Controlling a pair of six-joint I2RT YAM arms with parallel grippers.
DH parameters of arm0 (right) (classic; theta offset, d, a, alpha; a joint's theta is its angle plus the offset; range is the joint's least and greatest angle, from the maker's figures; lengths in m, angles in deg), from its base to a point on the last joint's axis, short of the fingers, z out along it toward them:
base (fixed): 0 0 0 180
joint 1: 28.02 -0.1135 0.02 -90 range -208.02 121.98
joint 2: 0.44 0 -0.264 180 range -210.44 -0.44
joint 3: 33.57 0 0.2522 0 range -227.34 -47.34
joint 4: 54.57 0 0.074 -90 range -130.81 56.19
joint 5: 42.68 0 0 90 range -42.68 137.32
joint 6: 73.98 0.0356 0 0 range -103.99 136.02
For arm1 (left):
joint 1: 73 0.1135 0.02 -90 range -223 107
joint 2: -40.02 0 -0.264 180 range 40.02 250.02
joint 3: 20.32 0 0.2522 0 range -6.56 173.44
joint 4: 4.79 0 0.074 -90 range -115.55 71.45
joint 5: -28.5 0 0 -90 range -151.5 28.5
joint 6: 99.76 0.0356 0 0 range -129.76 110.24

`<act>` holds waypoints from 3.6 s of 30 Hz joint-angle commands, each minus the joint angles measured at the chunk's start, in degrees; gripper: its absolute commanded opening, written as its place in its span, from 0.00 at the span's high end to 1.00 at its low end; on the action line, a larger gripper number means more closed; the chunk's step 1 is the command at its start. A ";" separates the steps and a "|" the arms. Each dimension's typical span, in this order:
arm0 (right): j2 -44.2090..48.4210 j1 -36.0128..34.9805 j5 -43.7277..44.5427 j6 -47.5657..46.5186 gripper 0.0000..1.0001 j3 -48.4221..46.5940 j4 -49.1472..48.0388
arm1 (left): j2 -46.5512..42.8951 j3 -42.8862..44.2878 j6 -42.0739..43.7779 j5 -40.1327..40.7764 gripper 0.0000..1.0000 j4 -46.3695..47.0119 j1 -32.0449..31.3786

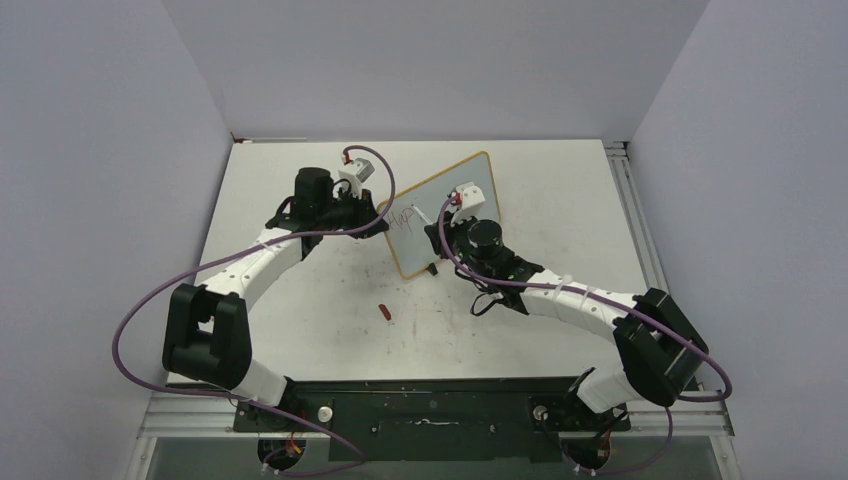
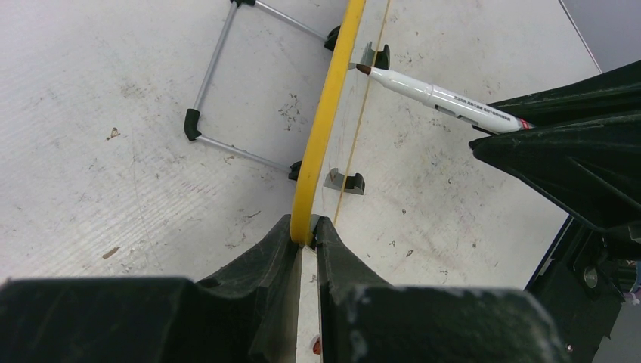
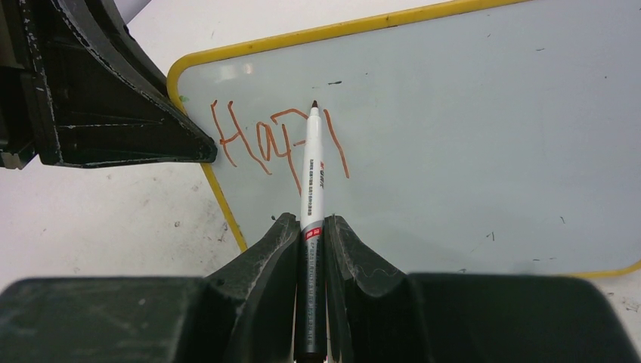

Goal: Write a sentence on the whiteboard

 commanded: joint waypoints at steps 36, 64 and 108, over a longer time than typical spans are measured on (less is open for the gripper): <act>-0.25 1.03 6.07 0.38 0.95 0.19 -2.10 | -1.16 1.67 1.35 -0.20 1.00 -1.92 -1.00; 1.17 -0.15 2.91 0.46 0.95 3.02 -3.10 | -1.41 1.63 1.27 -0.23 1.00 -1.92 -1.02; 5.15 -1.47 3.21 -1.04 0.95 1.91 0.59 | -1.17 1.71 1.70 0.27 1.00 -2.34 -1.09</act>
